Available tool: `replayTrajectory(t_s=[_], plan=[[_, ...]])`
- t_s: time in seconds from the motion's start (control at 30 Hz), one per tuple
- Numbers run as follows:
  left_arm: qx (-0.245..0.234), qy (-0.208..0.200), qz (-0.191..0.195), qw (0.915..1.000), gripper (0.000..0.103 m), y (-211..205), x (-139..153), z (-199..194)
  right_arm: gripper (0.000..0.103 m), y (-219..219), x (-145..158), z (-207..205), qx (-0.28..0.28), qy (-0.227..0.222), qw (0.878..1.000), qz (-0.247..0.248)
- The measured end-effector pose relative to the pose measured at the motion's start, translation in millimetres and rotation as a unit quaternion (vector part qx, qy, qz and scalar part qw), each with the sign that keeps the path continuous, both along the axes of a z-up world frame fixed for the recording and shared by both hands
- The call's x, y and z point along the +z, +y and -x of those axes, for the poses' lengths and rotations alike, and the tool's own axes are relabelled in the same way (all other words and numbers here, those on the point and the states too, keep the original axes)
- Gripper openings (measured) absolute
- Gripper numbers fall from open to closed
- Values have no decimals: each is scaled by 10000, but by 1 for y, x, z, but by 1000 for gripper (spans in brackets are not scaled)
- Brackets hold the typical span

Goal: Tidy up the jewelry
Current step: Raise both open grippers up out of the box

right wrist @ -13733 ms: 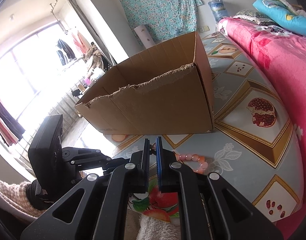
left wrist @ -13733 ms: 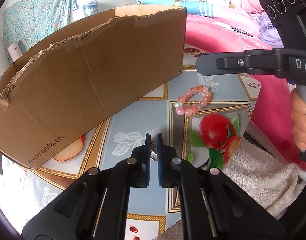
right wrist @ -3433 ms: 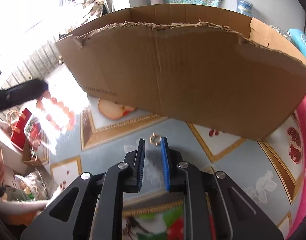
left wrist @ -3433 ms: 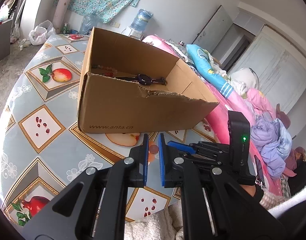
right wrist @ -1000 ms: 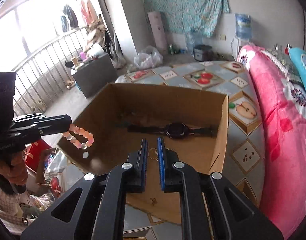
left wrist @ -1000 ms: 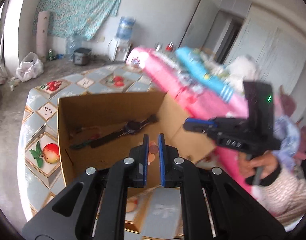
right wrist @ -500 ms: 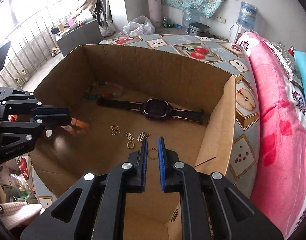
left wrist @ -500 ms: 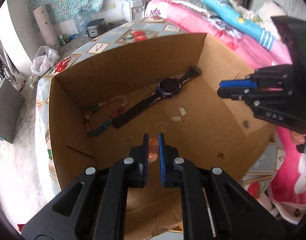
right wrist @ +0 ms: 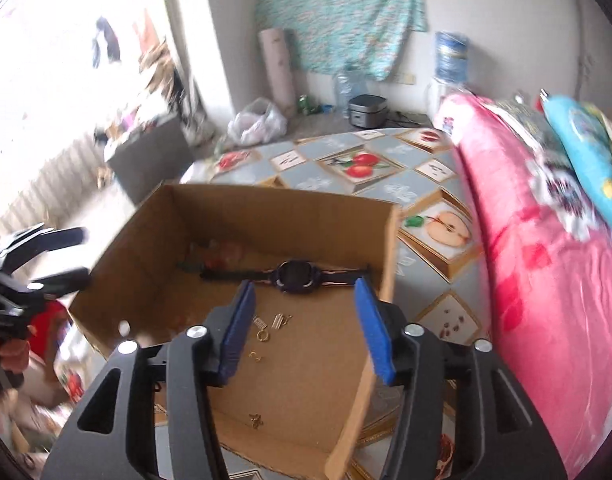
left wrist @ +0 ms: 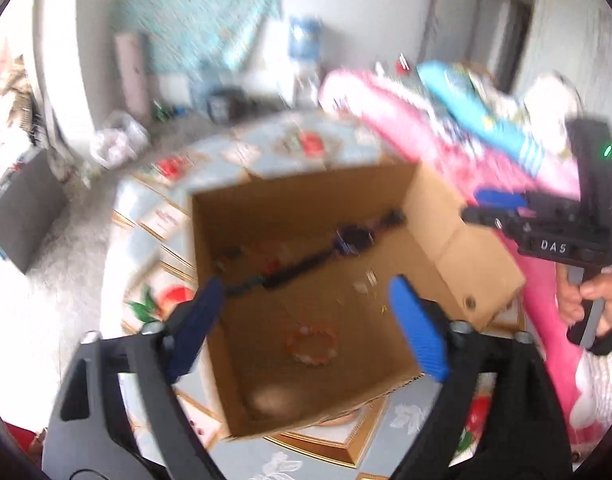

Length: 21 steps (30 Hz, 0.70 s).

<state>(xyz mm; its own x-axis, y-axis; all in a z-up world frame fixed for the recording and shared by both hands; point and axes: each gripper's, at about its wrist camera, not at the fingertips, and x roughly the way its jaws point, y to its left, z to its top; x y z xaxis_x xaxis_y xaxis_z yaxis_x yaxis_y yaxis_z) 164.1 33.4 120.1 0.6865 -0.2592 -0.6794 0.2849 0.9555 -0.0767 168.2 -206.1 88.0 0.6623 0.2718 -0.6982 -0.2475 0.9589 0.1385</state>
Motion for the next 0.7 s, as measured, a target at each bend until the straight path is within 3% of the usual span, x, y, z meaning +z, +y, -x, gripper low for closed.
replayTrajectory(t_s=[0.13, 0.2, 0.33, 0.53, 0.63, 0.7], plan=[[567, -202, -16, 9982, 89, 26, 6, 11, 54, -28, -16, -2, -388, 430, 9967, -573], [860, 114, 164, 9961, 89, 42, -5, 6, 57, -37, -33, -4, -439, 834, 9913, -917], [1217, 964, 928, 9835, 89, 66, -44, -5, 61, -39, -65, -4, -444, 1516, 9798, -1227], [971, 1678, 1926, 9619, 90, 52, -87, -3, 64, -27, -70, 12, -443, 1350, 9844, -1039], [1044, 1494, 1385, 9734, 90, 35, -88, 6, 64, -27, -72, 17, -452, 1307, 9845, -1080], [1093, 1471, 1328, 9741, 90, 32, -89, 8, 64, -26, -73, 23, -450, 1260, 9853, -1066]])
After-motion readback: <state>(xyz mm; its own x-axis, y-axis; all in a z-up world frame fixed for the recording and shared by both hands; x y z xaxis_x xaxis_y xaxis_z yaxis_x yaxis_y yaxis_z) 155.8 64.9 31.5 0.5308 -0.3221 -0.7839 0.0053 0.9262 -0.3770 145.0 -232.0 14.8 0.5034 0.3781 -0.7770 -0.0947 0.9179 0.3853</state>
